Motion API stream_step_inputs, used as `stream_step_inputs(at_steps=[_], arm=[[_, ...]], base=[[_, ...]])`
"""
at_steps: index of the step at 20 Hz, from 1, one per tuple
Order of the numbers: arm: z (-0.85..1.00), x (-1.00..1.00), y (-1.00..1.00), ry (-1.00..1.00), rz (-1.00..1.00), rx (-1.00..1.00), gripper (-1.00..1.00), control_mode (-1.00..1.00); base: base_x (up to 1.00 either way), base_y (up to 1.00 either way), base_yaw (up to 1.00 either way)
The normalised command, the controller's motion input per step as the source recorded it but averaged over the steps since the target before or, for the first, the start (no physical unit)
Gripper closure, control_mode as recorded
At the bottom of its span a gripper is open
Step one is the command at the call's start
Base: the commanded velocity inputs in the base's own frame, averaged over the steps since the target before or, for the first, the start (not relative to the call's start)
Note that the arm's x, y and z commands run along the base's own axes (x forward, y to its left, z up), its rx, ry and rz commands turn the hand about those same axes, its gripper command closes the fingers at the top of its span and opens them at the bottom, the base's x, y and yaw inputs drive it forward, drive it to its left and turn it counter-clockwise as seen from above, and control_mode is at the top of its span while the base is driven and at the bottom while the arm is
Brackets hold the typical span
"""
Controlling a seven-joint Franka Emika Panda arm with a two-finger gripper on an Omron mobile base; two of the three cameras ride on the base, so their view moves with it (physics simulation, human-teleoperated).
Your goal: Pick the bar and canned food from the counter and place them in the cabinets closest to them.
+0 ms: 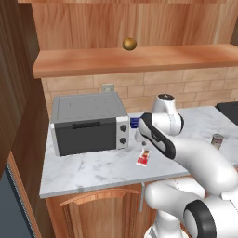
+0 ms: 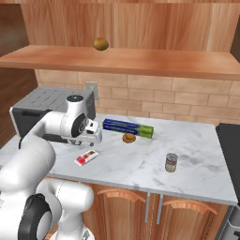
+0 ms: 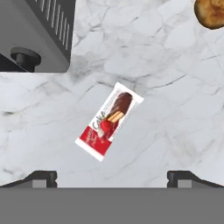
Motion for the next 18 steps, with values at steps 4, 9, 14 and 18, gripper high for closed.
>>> stream_step_inputs(at_steps=[4, 9, 14, 18], arm=[[-0.30, 0.02, 0.01, 0.00, 0.00, 0.00, -1.00, -1.00], [-0.30, 0.06, 0.02, 0.00, 0.00, 0.00, -1.00, -1.00], [-0.26, 0.15, 0.05, 0.00, -0.02, 0.00, -1.00, -1.00], [-0.22, 0.19, 0.07, 0.00, -0.04, 0.00, -1.00, -1.00]], base=[[0.00, 0.00, 0.00], [0.00, 0.00, 0.00], [0.00, 0.00, 0.00], [0.00, 0.00, 0.00]])
